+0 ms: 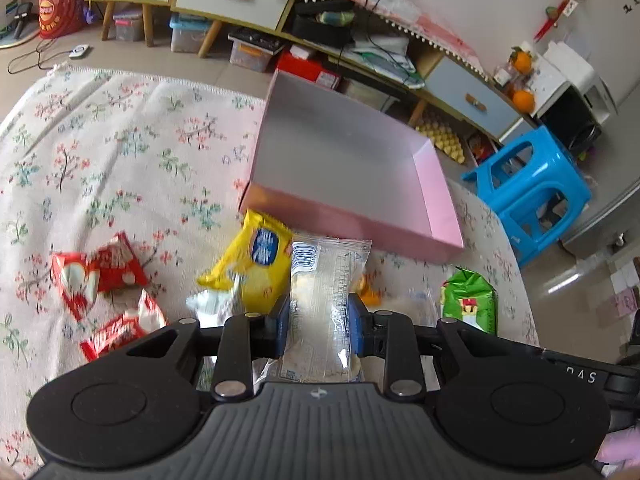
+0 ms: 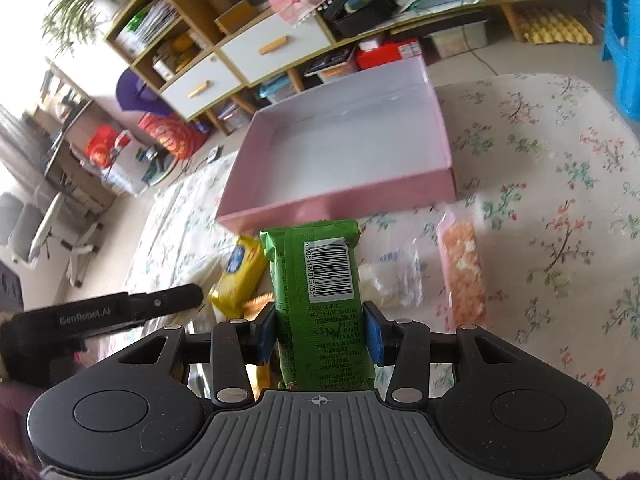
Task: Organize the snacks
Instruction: 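Carry both packs into the pink box and open both grippers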
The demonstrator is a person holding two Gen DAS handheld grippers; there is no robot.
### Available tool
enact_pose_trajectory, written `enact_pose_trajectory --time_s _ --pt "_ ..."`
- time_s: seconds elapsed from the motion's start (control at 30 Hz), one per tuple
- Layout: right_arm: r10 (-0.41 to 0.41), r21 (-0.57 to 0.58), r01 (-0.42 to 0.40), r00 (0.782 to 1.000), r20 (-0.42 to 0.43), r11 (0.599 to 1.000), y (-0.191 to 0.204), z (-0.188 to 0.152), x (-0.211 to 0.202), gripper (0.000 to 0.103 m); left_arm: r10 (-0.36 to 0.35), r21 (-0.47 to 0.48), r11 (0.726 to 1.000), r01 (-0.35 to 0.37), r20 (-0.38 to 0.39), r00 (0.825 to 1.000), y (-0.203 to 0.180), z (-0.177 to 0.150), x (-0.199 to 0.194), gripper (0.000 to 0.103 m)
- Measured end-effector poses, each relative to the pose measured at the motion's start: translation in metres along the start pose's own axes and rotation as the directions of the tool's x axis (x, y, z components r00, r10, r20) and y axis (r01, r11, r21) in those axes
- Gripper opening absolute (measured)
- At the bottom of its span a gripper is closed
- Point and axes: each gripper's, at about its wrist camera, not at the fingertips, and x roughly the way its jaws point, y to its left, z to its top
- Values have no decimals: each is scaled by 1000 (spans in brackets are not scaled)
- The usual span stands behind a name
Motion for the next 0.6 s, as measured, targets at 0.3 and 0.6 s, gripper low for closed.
enact_pose_trajectory --time_s 0.3,0.6 --pt "-68 -19 69 995 70 997 -2 67 20 43 -14 38 999 10 100 995 -6 45 26 26" --pt "-106 -35 110 988 112 993 -16 124 71 43 -9 60 998 -2 191 982 5 75 72 26"
